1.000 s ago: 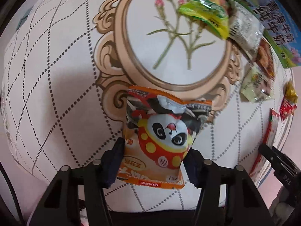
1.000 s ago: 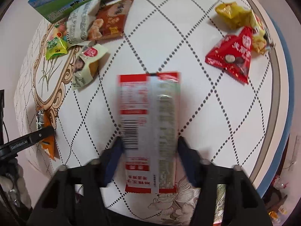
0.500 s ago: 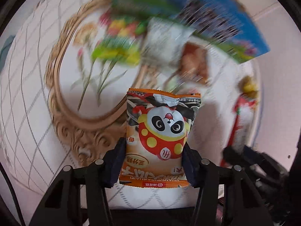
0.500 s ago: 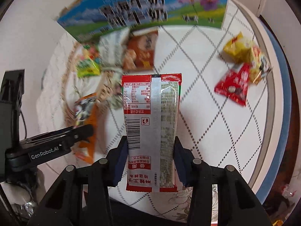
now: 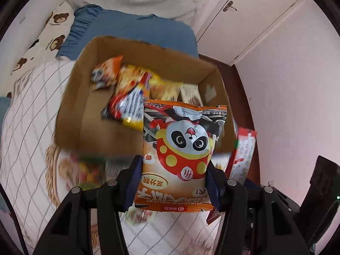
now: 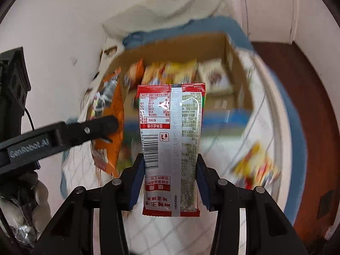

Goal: Organize snacks
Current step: 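Carry both packets into the box and open both tools to release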

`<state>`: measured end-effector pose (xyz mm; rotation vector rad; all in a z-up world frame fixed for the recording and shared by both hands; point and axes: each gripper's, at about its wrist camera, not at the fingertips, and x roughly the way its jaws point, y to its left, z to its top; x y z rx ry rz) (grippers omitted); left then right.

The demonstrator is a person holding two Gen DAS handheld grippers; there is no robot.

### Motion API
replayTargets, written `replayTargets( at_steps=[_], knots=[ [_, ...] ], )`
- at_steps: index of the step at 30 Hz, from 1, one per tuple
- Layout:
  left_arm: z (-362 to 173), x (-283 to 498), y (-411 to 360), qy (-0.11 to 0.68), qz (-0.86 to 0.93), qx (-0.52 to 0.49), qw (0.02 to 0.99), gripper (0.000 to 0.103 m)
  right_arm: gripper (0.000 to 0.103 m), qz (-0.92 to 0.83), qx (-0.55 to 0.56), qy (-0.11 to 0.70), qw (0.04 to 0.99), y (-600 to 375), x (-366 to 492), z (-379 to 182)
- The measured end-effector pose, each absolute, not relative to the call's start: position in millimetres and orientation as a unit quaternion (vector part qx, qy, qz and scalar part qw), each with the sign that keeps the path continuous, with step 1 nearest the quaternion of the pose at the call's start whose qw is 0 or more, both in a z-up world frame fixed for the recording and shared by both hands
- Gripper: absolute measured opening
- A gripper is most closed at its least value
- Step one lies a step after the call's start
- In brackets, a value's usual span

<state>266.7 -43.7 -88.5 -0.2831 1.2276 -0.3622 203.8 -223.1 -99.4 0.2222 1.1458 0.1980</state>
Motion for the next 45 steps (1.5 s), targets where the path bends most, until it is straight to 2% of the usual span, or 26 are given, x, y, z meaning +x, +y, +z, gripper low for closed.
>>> replayTargets(
  at_steps=[6,12,25,26,28,30,31,32,36,45],
  knots=[
    [-116,339,-56,0.613,-0.155,-0.137,0.762,0.052,0.048,0.067,0.087,0.542,0.833,-235,283,-95],
    [-153,377,-67,0.644,-0.141,-0.124,0.742,0.052,0.048,0.052,0.078,0.572,0.815,-237,332,-128],
    [-200,368,-72,0.690,-0.137,-0.126,0.699,0.053,0.049,0.058,0.068,0.625,0.775,-236,337,-195],
    [-201,367,-71,0.690,-0.137,-0.130,0.698,0.053,0.050,0.058,0.066,0.630,0.772,-236,337,-198],
    [-201,367,-69,0.690,-0.133,-0.135,0.699,0.055,0.060,0.052,0.069,0.635,0.768,-234,341,-202],
    [-199,368,-63,0.685,-0.131,-0.140,0.703,0.070,0.088,0.048,0.076,0.642,0.762,-236,344,-204],
    [-196,367,-60,0.681,-0.127,-0.135,0.709,0.084,0.090,0.046,0.077,0.642,0.762,-236,344,-202],
    [-192,367,-58,0.676,-0.124,-0.129,0.715,0.087,0.090,0.044,0.074,0.641,0.763,-237,343,-200],
    [-179,366,-49,0.666,-0.114,-0.113,0.728,0.087,0.094,0.040,0.073,0.643,0.762,-239,340,-193],
    [-147,340,-31,0.613,-0.081,-0.050,0.785,0.087,0.094,0.017,0.054,0.613,0.788,-235,326,-172]
  ],
)
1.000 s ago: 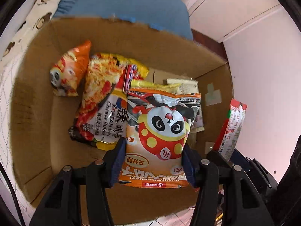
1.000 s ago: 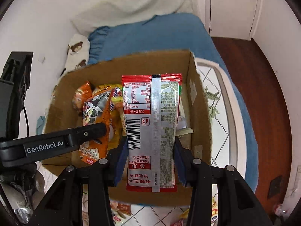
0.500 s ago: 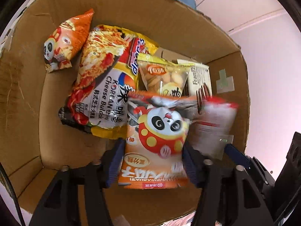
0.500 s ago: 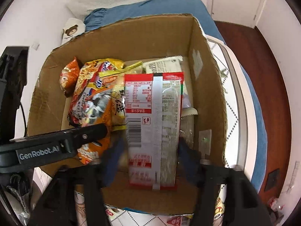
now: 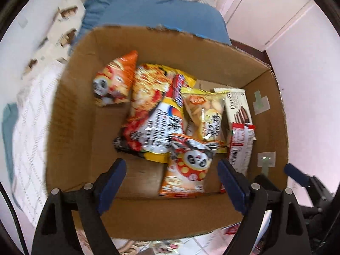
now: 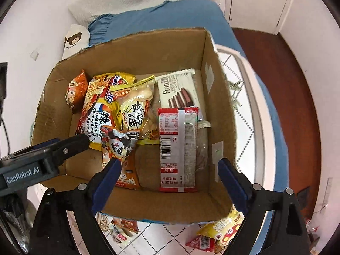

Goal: Organize snacks
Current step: 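Carry both packets into the box and open both tools to release, then lower both tools to the bed toward the remaining snacks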

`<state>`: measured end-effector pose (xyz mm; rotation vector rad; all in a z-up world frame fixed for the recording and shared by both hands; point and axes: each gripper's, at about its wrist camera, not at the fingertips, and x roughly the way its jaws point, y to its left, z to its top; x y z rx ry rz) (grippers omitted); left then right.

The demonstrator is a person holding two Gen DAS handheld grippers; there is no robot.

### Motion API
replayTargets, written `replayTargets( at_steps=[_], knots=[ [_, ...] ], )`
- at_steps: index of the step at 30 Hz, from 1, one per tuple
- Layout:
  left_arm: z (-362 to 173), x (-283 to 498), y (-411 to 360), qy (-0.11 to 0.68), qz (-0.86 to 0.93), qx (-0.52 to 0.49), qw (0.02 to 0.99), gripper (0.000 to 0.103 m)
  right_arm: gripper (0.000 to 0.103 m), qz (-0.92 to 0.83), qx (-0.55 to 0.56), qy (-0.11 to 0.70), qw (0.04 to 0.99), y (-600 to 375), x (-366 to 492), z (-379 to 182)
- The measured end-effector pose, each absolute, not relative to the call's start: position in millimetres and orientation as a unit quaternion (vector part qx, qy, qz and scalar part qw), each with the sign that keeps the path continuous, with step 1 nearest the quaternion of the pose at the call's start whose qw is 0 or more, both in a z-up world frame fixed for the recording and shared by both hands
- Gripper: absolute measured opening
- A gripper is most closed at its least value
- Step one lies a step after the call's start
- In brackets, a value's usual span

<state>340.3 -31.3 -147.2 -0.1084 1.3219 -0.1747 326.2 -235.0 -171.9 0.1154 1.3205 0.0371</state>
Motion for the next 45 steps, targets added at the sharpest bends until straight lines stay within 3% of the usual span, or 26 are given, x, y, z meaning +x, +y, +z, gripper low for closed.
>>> replayTargets(
  at_steps=[11,31,39,45],
  knots=[
    [-99,278,-19,0.522,-0.063,0.009,0.851,0.087,0.094,0.016,0.041,0.551,0.833,-228,279,-129],
    [-37,190,-10,0.438,-0.076,-0.009,0.896,0.087,0.094,0.029,0.053,0.457,0.888,-219,185,-45],
    [-67,173,-15,0.471,-0.074,-0.008,0.879,0.087,0.094,0.017,0.082,0.468,0.880,-242,161,-59],
    [-134,175,-26,0.543,-0.076,0.005,0.836,0.087,0.089,-0.016,0.144,0.521,0.841,-289,154,-119]
  ],
)
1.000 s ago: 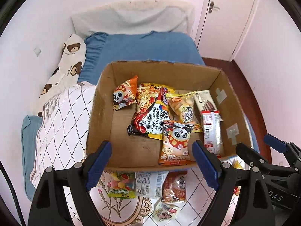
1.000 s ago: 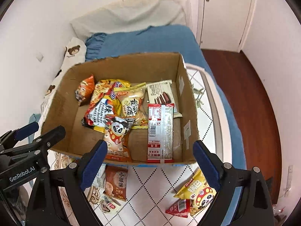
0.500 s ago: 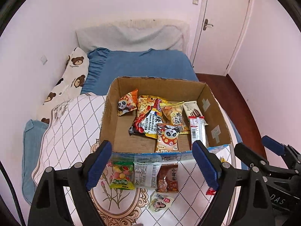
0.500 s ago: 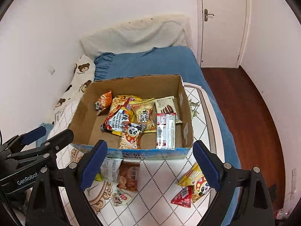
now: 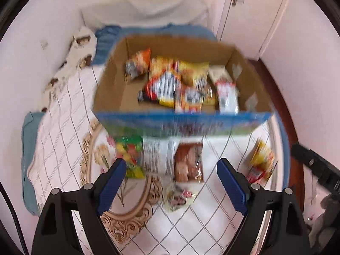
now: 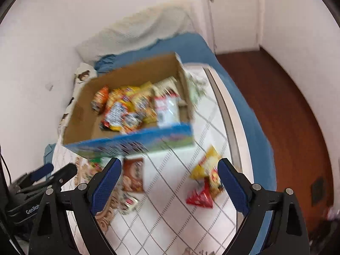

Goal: Organize snacks
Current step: 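Lower both tools to the bed toward the remaining snacks, then grasp the white bread bag with the left tool while the right tool grasps the yellow Guoba bag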

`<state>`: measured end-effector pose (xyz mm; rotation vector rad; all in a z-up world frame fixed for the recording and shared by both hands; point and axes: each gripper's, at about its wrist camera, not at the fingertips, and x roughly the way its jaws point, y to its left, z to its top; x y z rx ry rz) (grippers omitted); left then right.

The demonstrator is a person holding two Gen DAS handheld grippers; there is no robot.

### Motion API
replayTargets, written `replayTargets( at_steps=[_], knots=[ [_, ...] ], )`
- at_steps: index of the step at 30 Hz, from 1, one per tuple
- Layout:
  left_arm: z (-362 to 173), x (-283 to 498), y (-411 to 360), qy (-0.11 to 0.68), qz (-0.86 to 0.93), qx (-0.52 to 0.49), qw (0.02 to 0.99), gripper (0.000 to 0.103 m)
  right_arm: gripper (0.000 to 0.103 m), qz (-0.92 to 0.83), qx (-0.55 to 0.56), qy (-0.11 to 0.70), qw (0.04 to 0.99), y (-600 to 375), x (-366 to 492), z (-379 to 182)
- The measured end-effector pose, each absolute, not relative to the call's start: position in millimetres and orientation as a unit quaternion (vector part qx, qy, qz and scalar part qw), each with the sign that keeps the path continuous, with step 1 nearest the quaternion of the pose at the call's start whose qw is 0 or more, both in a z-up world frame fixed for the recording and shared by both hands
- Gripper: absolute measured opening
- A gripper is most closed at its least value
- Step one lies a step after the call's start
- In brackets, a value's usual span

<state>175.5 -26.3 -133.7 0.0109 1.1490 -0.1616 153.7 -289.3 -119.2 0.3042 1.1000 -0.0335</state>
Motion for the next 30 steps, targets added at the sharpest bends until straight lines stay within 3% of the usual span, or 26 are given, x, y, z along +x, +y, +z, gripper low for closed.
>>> replayTargets(
  at_steps=[8,18,30],
  knots=[
    [-210,173,-19,0.627,-0.073,-0.003,0.776,0.087,0.084,-0.067,0.216,0.568,0.791,-342,139,-202],
    [-232,195,0,0.641,-0.041,-0.007,0.766,0.087,0.084,-0.007,0.056,0.616,0.786,-328,195,-255],
    [-259,233,-17,0.647,-0.063,-0.011,0.760,0.086,0.072,0.026,0.188,0.655,0.732,-330,192,-281]
  ],
)
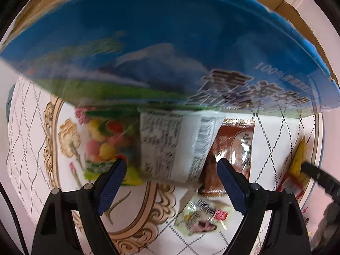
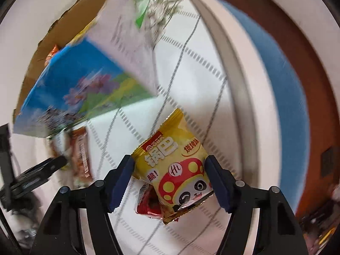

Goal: Organize snacks
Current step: 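Grasp the white bread bag with the left tool while the right tool grasps the yellow Guoba bag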

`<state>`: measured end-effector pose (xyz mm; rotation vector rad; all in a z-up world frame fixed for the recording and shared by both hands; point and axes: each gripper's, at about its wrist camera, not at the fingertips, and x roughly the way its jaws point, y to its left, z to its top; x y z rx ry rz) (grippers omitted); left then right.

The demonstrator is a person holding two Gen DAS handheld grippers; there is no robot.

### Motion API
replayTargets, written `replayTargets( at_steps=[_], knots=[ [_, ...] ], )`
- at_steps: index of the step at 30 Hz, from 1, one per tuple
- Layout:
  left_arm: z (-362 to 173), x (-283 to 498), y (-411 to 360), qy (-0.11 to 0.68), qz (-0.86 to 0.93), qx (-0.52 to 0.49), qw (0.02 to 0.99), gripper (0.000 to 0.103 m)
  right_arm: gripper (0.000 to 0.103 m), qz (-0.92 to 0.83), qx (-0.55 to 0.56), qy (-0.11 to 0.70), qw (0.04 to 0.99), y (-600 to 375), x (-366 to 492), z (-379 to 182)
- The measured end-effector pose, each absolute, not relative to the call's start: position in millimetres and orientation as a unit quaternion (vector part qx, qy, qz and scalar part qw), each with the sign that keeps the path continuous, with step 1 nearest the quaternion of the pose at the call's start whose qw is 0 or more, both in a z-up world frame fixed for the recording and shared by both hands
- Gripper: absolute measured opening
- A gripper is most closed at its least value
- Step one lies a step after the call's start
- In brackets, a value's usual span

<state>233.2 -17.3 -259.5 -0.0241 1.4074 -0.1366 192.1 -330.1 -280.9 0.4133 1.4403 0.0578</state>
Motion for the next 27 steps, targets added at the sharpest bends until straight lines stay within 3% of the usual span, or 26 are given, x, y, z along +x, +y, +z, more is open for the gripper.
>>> replayTargets(
  at_steps=[2,4,8,16,18,23,27],
  knots=[
    [-263,236,-22,0.646,-0.070,-0.010,0.760,0.064,0.072,0.037,0.205,0.662,0.720,-324,186,-285],
    [-268,239,-24,0.644,-0.064,0.000,0.762,0.055,0.072,0.045,0.206,0.667,0.715,-318,182,-286],
    [-266,236,-21,0.646,-0.069,-0.008,0.760,0.050,0.080,0.040,0.146,0.659,0.737,-306,180,-279],
    [-267,184,12,0.666,-0.082,-0.023,0.741,0.050,0.081,0.095,0.019,0.675,0.731,-262,180,-285],
    [-271,178,16,0.670,-0.083,-0.033,0.737,0.050,0.076,0.085,0.021,0.682,0.726,-258,179,-295],
    [-293,181,27,0.678,-0.079,-0.062,0.728,0.054,0.072,0.022,0.161,0.667,0.727,-286,180,-303],
    [-297,192,30,0.677,-0.083,-0.083,0.727,0.057,0.084,0.033,0.211,0.661,0.720,-298,178,-298]
  ],
)
